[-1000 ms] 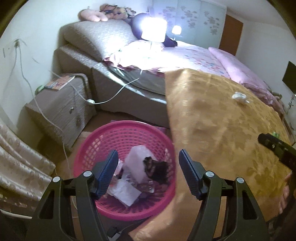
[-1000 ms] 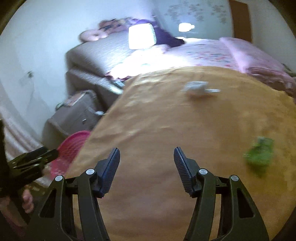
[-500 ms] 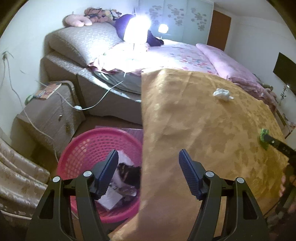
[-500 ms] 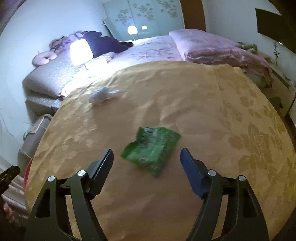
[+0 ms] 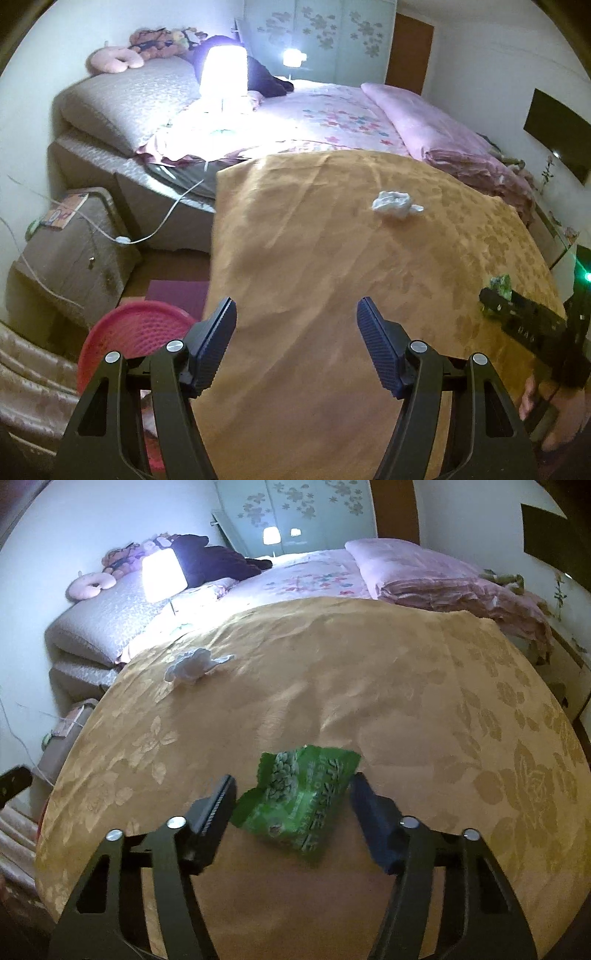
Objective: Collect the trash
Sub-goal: 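Reach the right gripper to the green snack packet and grasp it, then grasp the white tissue with the left gripper while the right holds the green packet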
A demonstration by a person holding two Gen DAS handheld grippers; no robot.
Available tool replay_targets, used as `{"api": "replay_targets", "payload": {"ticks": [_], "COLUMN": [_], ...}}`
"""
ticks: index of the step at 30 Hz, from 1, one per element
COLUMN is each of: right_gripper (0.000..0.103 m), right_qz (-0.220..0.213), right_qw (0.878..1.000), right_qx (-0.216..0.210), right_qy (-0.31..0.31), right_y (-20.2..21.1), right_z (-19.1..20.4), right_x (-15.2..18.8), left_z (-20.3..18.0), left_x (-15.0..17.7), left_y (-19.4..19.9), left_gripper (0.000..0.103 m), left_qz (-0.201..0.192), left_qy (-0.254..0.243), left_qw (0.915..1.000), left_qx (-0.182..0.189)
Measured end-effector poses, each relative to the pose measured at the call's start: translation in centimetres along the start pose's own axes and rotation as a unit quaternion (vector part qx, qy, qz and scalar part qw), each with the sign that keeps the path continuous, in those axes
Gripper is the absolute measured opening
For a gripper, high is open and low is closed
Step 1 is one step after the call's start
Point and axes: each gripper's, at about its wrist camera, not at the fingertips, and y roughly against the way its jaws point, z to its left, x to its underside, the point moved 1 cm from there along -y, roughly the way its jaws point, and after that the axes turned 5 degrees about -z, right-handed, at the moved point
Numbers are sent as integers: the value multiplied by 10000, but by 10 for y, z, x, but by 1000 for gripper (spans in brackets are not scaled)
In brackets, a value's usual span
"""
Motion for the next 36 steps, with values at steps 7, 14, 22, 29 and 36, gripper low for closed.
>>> {"api": "replay_targets", "payload": {"ticks": [7, 14, 22, 29, 36], "right_gripper": [39, 38, 38, 38, 38], "right_qz": [-58, -68, -78, -84, -85], "right_qw": [10000, 9998, 9993, 9989, 9987], "right_qx": [-53, -186, -355, -450, -476], "right_qy": [51, 46, -68, -141, -158], "right_y": [4, 4, 4, 5, 5], "right_z": [-4, -4, -8, -10, -11], "right_x": [0, 2, 2, 3, 3], "left_z": [-30, -62, -85, -90, -103], "left_x": [-18, -35, -55, -73, -77], "left_y": [-25, -56, -101, -130, -152], "left_gripper": [65, 65, 65, 65, 63], "left_qz": [49, 119, 317, 310, 342], "left_qy": [-211, -475, -401, -123, -227], "left_qw": [9996, 9982, 9972, 9977, 9974], "left_qx": [165, 339, 540, 590, 592]}}
